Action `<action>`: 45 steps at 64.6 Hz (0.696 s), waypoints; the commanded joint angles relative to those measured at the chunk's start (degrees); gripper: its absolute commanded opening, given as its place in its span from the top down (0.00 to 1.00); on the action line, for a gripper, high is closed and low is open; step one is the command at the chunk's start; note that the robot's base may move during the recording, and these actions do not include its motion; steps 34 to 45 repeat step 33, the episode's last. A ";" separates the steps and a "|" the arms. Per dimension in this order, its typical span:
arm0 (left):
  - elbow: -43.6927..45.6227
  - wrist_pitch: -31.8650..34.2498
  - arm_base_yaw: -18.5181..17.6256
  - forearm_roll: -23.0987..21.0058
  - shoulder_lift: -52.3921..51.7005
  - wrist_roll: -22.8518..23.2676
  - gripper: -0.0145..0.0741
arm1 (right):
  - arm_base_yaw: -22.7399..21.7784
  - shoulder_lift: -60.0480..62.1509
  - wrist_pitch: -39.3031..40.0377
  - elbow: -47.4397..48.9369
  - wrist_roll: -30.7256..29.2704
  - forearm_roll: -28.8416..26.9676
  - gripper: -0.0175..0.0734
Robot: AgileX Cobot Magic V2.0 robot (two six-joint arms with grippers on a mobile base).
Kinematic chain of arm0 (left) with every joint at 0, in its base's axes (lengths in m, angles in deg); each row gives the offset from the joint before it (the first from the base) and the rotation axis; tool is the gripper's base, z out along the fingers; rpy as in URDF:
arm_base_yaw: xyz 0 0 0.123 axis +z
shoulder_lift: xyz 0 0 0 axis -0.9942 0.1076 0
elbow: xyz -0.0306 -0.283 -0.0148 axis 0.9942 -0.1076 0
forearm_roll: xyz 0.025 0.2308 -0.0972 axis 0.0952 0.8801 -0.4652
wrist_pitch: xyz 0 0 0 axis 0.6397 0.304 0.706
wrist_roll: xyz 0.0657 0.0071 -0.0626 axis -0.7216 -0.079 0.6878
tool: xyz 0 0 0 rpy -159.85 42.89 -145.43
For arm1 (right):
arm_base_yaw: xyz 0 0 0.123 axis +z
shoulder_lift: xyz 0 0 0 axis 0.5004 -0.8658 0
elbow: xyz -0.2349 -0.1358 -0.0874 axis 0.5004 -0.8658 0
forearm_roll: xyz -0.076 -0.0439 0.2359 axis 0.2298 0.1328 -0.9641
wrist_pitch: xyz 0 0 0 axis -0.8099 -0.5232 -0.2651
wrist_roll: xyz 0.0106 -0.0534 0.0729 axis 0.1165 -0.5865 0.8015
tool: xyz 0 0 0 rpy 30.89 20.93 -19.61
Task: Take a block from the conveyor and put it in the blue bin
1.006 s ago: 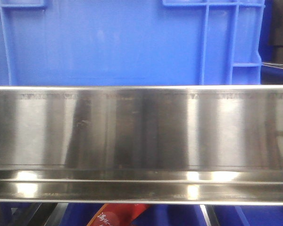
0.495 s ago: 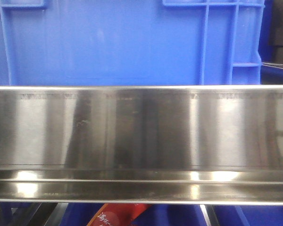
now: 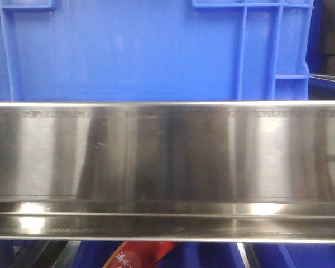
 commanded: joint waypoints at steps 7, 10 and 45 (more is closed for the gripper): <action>0.14 0.97 -0.38 0.07 -0.30 0.32 0.96 | -0.31 0.16 1.21 -0.15 -0.02 0.38 0.99; 0.14 0.97 -0.38 0.07 -0.30 0.32 0.96 | -0.31 0.16 1.21 -0.15 -0.02 0.38 0.99; 0.14 0.97 -0.38 0.07 -0.30 0.32 0.96 | -0.31 0.16 1.21 -0.15 -0.02 0.38 0.99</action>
